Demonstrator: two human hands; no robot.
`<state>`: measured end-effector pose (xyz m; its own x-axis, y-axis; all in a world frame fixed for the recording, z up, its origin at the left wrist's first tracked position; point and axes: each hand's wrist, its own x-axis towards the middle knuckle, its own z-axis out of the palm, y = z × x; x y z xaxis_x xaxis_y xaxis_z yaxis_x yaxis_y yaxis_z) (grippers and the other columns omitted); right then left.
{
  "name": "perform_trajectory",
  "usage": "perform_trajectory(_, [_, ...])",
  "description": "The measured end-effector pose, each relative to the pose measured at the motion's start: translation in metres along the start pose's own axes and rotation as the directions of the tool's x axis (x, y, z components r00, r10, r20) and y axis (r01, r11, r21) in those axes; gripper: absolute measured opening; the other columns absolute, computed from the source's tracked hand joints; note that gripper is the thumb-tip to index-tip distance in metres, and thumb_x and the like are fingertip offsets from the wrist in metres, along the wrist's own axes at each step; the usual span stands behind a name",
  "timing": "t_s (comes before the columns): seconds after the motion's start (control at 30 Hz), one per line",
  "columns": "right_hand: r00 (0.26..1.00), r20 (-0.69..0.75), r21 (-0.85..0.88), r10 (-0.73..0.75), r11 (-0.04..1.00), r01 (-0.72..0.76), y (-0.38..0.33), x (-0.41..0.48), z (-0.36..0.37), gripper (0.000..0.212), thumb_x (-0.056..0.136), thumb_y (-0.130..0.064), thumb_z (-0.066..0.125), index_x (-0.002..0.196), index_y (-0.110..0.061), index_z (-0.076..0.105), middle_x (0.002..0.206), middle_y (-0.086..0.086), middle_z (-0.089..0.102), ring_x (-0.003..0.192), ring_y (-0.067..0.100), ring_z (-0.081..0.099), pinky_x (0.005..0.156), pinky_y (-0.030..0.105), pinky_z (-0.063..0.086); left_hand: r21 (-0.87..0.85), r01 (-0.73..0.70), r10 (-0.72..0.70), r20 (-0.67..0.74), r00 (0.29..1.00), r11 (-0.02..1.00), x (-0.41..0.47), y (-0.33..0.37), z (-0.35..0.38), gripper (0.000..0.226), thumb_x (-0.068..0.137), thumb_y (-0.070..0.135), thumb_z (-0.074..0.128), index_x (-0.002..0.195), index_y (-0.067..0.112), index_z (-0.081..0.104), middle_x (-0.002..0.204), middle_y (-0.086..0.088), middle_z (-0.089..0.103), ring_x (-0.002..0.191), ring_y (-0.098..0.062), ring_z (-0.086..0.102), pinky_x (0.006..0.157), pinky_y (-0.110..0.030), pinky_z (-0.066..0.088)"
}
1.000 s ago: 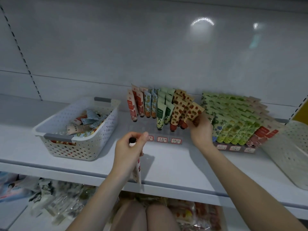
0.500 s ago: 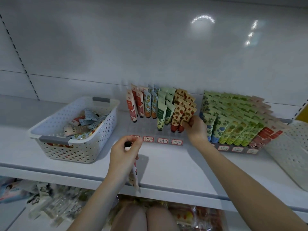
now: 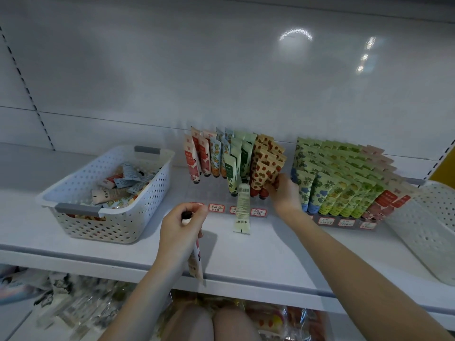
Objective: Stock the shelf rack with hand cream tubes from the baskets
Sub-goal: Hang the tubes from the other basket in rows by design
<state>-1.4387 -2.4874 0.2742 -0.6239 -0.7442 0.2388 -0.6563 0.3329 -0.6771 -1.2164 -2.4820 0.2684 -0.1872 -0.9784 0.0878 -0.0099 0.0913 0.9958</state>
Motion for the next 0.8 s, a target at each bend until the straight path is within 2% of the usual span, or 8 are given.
perform_trajectory(0.23, [1.000,-0.012,0.000,0.010,1.000,-0.010,0.0003,0.0010,0.0004,0.020,0.095,-0.008,0.048,0.109,0.006,0.053,0.108,0.020,0.062,0.096,0.030,0.059,0.068,0.026,0.036,-0.005,-0.007,0.007,0.003,1.000,1.000,-0.0001,-0.0002,-0.0013,0.012,0.089,0.022,0.060,0.085,0.010,0.062,0.066,-0.004,0.054,0.060,-0.017,0.052,0.060,-0.027,0.046])
perform_trajectory(0.63, [1.000,0.001,0.032,0.029,0.999,-0.029,0.0007,0.0016,0.0017,0.021,0.094,-0.008,0.049,0.109,0.006,0.052,0.107,0.020,0.063,0.096,0.030,0.059,0.066,0.025,0.035,-0.005,0.002,-0.002,0.001,1.000,1.000,-0.0012,-0.0003,0.0001,0.008,0.089,0.020,0.061,0.087,0.012,0.063,0.067,-0.004,0.055,0.058,-0.014,0.052,0.061,-0.030,0.049])
perform_trajectory(0.73, [0.999,0.016,0.050,0.040,0.998,-0.041,0.0021,0.0016,0.0017,0.023,0.094,-0.011,0.050,0.109,0.005,0.053,0.107,0.019,0.063,0.097,0.032,0.060,0.068,0.030,0.041,0.004,0.005,-0.005,-0.003,1.000,1.000,-0.0014,0.0003,-0.0012,0.007,0.088,0.022,0.061,0.086,0.015,0.062,0.069,-0.004,0.056,0.060,-0.015,0.052,0.060,-0.028,0.047])
perform_trajectory(0.8, [0.998,0.030,0.034,0.050,0.998,-0.051,0.0054,0.0013,0.0017,0.020,0.094,-0.013,0.050,0.103,0.005,0.054,0.103,0.021,0.063,0.092,0.033,0.059,0.067,0.033,0.041,-0.002,0.009,-0.009,-0.009,1.000,1.000,-0.0023,0.0003,-0.0024,0.008,0.088,0.023,0.061,0.088,0.014,0.062,0.070,-0.005,0.056,0.060,-0.016,0.052,0.059,-0.026,0.046])
